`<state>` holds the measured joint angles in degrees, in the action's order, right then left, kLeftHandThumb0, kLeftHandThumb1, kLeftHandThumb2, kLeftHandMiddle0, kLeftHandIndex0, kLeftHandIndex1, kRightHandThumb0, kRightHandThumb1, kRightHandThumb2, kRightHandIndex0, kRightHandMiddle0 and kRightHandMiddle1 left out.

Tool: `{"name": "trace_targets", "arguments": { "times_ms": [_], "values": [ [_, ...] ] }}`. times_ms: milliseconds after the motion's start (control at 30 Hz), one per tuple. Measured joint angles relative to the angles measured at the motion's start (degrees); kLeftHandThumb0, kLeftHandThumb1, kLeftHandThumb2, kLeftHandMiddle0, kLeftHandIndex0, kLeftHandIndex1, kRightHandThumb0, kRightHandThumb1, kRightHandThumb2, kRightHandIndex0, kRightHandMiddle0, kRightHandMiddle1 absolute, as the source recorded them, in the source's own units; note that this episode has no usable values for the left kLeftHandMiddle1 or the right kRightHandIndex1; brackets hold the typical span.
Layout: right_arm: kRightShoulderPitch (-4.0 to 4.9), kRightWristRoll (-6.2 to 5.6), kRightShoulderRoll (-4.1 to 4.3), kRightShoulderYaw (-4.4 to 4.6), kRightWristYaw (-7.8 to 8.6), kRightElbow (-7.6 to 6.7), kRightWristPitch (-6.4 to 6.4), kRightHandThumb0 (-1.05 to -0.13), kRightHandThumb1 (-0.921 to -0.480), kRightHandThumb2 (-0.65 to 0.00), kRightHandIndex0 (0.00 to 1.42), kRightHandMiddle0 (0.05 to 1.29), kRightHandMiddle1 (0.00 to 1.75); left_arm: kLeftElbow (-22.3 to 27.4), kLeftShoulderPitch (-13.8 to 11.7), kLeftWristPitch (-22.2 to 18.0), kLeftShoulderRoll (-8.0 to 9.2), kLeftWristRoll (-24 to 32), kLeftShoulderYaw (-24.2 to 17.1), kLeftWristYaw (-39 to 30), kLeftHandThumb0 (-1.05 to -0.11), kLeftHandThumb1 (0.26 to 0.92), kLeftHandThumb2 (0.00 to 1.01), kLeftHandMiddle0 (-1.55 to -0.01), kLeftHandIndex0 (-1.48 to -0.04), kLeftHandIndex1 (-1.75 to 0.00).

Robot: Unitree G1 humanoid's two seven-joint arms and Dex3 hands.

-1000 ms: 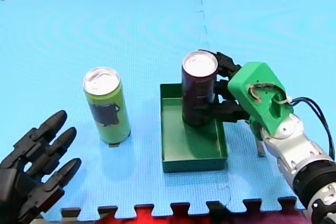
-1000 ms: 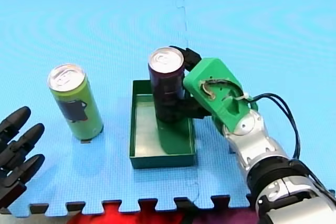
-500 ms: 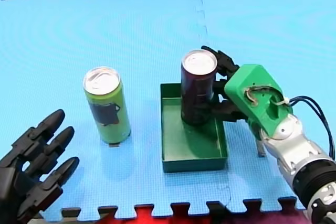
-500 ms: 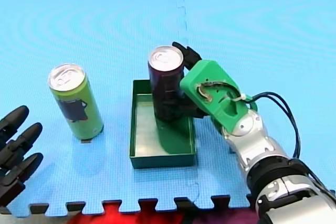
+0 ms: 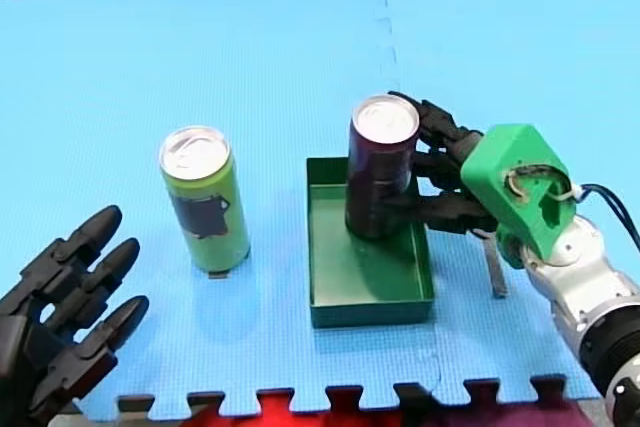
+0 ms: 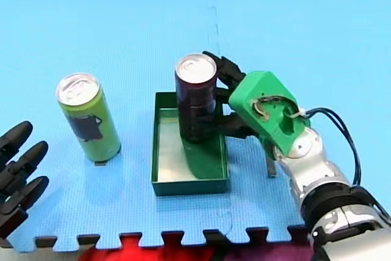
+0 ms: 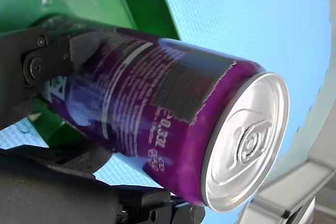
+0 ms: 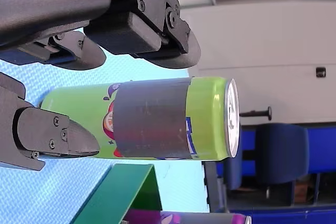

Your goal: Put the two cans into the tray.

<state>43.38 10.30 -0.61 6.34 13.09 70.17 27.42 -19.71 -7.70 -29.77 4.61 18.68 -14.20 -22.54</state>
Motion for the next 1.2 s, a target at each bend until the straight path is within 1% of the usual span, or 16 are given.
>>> {"name": "trace_targets", "arguments": {
  "times_ms": [100, 200, 400, 500, 600, 733, 867, 967, 1033, 1067, 1167, 1200],
  "values": [
    [0.01, -0.61, 0.77, -0.74, 1.39, 0.43, 0.58, -1.048, -0.913, -0.006, 0.13, 0.11, 0.0, 0.0, -0.02, 0.21, 0.14, 0.0, -0.02, -0.04, -1.048, 0.921, 0.18, -0.46, -0.52, 0.0],
    [0.06, -0.98, 1.18, -1.2, 2.04, 0.89, 0.89, -1.048, -0.909, -0.003, 0.12, 0.1, 0.0, 0.0, -0.02, 0.29, 0.29, 0.03, -0.03, -0.19, -1.048, 0.921, 0.18, -0.46, -0.52, 0.0],
    [0.09, -1.26, 1.39, -1.85, 2.29, 1.17, 0.98, -1.048, -0.899, 0.0, 0.12, 0.09, 0.0, -0.45, 0.07, 0.22, 0.48, 0.43, -0.07, -0.85, -1.048, 0.921, 0.19, -0.46, -0.51, 0.0],
    [-0.19, -1.27, 1.64, -2.16, 2.33, 1.41, 0.65, -1.048, -0.897, 0.0, 0.12, 0.09, 0.0, -1.25, 0.42, 0.14, 0.6, 0.49, -0.23, -0.95, -1.048, 0.921, 0.19, -0.46, -0.51, 0.0],
    [-0.3, -1.27, 1.72, -2.34, 2.35, 1.51, 0.64, -1.048, -0.898, -0.001, 0.12, 0.09, 0.0, -1.34, 0.55, 0.14, 0.69, 0.53, -0.26, -1.09, -1.048, 0.921, 0.19, -0.46, -0.51, 0.0],
    [-0.43, -1.12, 1.72, -2.34, 2.28, 1.52, 0.67, -1.048, -0.904, -0.003, 0.12, 0.09, 0.0, -1.73, 0.66, 0.13, 0.69, 0.53, -0.29, -1.06, -1.048, 0.921, 0.2, -0.46, -0.5, 0.0],
    [-0.78, -1.09, 1.74, -2.34, 2.28, 1.52, 0.8, -1.048, -0.91, -0.005, 0.12, 0.09, 0.0, -2.04, 0.83, 0.14, 0.69, 0.5, -0.31, -0.89, -1.048, 0.921, 0.2, -0.47, -0.51, 0.0],
    [-0.93, -1.12, 1.94, -2.48, 2.43, 1.52, 0.94, -1.048, -0.913, -0.006, 0.12, 0.09, 0.0, -2.36, 0.99, 0.13, 0.69, 0.41, -0.34, -0.63, -1.048, 0.921, 0.2, -0.47, -0.51, 0.0],
    [-0.99, -1.29, 2.39, -2.77, 3.02, 1.52, 1.07, -1.048, -0.914, -0.006, 0.12, 0.09, 0.0, -2.6, 1.11, 0.13, 0.72, 0.32, -0.4, -0.43, -1.048, 0.921, 0.2, -0.47, -0.5, 0.0],
    [-1.03, -1.49, 2.8, -3.02, 3.47, 1.52, 1.15, -1.048, -0.914, -0.006, 0.12, 0.09, 0.0, -2.68, 1.15, 0.13, 0.76, 0.27, -0.43, -0.36, -1.048, 0.921, 0.2, -0.47, -0.5, 0.0],
    [-1.07, -2.79, 4.3, -4.2, 5.01, 1.54, 1.43, -1.048, -0.913, -0.004, 0.13, 0.08, 0.0, -3.0, 1.18, 0.08, 0.87, 0.18, -0.52, -0.31, -1.048, 0.921, 0.21, -0.47, -0.5, 0.0],
    [-1.08, -3.22, 4.65, -4.63, 5.39, 1.57, 1.5, -1.048, -0.912, -0.004, 0.13, 0.08, 0.0, -3.15, 1.22, 0.05, 0.89, 0.17, -0.56, -0.32, -1.048, 0.921, 0.21, -0.47, -0.5, 0.0]
  ]
}}
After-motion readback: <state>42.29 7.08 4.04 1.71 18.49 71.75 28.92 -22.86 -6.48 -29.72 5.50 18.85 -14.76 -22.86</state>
